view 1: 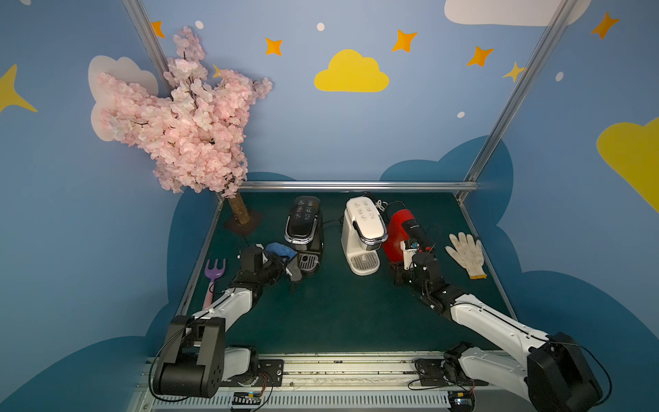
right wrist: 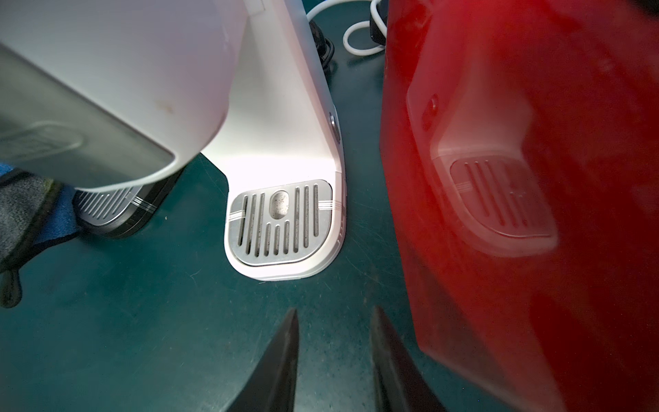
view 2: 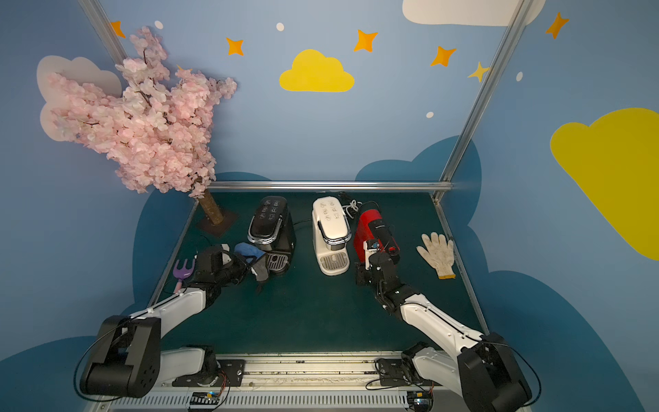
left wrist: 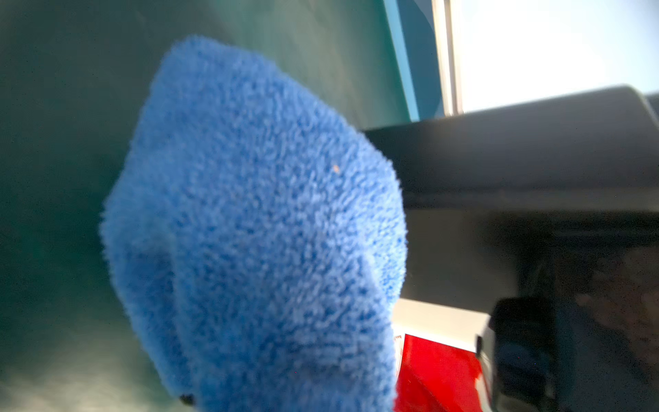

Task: Wipe the surface of a coffee machine
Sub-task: Wipe the dirt from the surface of the coffee machine.

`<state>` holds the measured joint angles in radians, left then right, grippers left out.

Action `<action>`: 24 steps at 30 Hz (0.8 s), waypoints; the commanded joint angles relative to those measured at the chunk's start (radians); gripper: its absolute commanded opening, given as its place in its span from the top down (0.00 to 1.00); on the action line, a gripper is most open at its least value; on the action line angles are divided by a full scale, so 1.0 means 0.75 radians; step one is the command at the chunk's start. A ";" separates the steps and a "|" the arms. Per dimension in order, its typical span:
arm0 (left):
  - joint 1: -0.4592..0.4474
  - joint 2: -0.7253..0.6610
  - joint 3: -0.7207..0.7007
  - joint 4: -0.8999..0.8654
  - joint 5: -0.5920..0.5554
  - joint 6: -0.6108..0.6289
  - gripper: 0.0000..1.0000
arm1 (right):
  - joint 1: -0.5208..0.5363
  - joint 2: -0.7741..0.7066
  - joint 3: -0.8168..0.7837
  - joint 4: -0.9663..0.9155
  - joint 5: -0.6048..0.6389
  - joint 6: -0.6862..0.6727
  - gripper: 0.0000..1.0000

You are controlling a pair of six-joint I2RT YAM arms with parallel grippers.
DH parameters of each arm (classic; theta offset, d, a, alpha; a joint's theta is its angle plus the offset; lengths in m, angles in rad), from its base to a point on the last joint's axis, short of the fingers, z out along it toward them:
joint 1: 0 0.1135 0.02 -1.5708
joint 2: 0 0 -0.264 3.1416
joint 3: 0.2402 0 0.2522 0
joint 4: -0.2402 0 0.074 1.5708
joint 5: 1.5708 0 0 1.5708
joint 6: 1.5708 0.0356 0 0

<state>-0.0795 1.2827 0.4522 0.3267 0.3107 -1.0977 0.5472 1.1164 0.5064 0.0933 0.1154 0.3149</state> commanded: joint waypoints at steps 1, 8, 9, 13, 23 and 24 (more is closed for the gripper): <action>-0.074 0.016 0.037 0.057 0.007 -0.093 0.97 | 0.007 0.002 0.028 0.017 0.003 0.008 0.65; -0.184 0.145 0.094 0.193 0.005 -0.167 0.97 | 0.006 -0.012 0.026 0.003 0.016 0.000 0.65; -0.196 0.169 0.098 0.219 0.009 -0.177 0.97 | 0.007 -0.015 0.026 0.001 0.020 -0.001 0.65; -0.233 0.267 0.113 0.298 0.023 -0.219 0.97 | 0.007 -0.029 0.026 -0.007 0.024 -0.005 0.65; -0.275 0.451 0.106 0.439 0.006 -0.237 0.97 | 0.006 -0.042 0.025 -0.010 0.026 -0.007 0.65; -0.276 0.459 0.096 0.444 -0.006 -0.230 0.97 | 0.006 -0.046 0.025 -0.013 0.028 -0.007 0.65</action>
<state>-0.2832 1.6073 0.5152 0.6140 0.3164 -1.2804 0.5472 1.1030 0.5064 0.0925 0.1234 0.3138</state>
